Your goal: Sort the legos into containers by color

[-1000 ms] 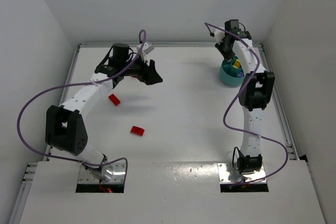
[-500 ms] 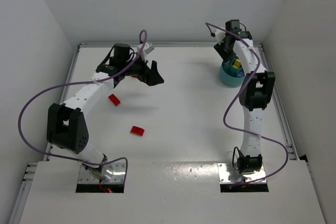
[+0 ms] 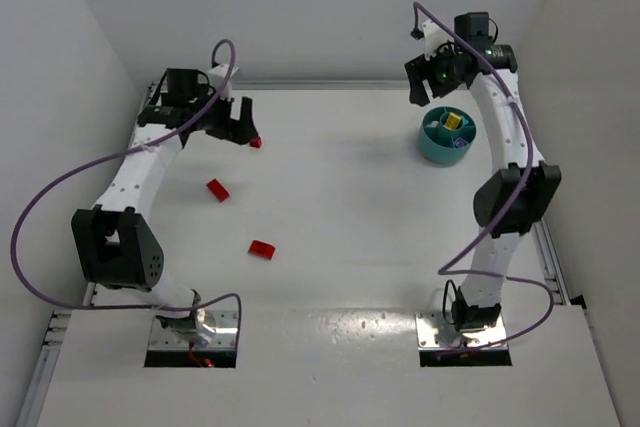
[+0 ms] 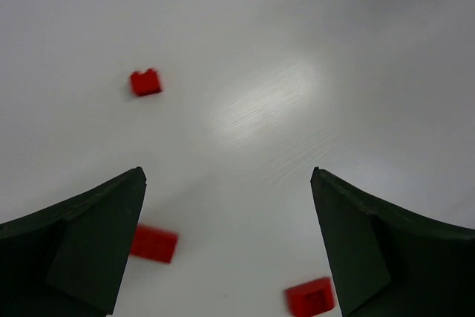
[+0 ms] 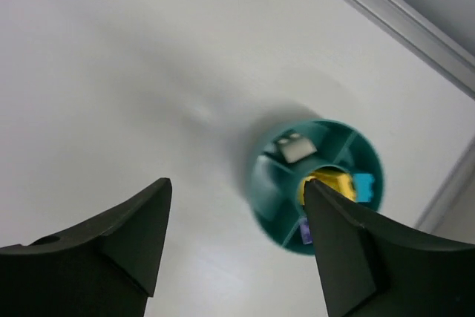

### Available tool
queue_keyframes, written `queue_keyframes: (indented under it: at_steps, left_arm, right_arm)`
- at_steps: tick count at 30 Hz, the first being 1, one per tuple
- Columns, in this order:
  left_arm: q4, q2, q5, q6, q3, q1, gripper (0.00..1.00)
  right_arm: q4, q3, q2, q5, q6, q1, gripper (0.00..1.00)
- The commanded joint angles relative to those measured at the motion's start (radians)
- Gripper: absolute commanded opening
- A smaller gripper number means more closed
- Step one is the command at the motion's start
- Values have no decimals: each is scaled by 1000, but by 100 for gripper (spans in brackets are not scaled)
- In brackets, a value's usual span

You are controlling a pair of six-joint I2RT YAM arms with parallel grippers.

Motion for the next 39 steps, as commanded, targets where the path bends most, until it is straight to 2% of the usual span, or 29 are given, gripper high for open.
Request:
queue_keyframes:
  at_steps: [1,2,3,5,6,11,15,18,21,27,31,39]
  left_arm:
    - [-262,-71,-19,358,0,93,100]
    - [-322,-85,87,475,-27,112,100]
    - [-436,-98,106,675,-43,124,98]
    - [-566,-141,152,899,-105,133,93]
    - [-670,-158,152,1101,-138,133,90]
    - [-683,-298,143,1339,-369,133,84]
    - [-723,-353,163,1491,-460,46,83]
    - [-676,-373,163,1510,-536,-37,83]
    - [-556,-373,149,1459,-593,-112,83]
    - [-384,-248,112,1330,-597,-252,82]
    - [-290,-157,86,1258,-597,-298,80]
    - [-212,-93,37,1209,-626,-341,75]
  right_arm:
    - [-60,-101,-108,-291,40,17,74]
    - [-60,-126,-122,-320,27,17,74]
    - [-73,-184,-151,-375,16,17,74]
    - [-87,-244,-180,-423,-27,17,74]
    - [-87,-300,-193,-461,-36,17,74]
    - [-54,-437,-277,-494,-49,17,74]
    - [-53,-513,-302,-474,-49,17,74]
    - [-53,-537,-323,-474,-58,17,74]
    - [-53,-559,-335,-465,-49,17,74]
    - [-53,-579,-364,-452,-49,17,74]
    - [-63,-588,-364,-443,-49,17,74]
    - [-63,-588,-374,-443,-49,17,74]
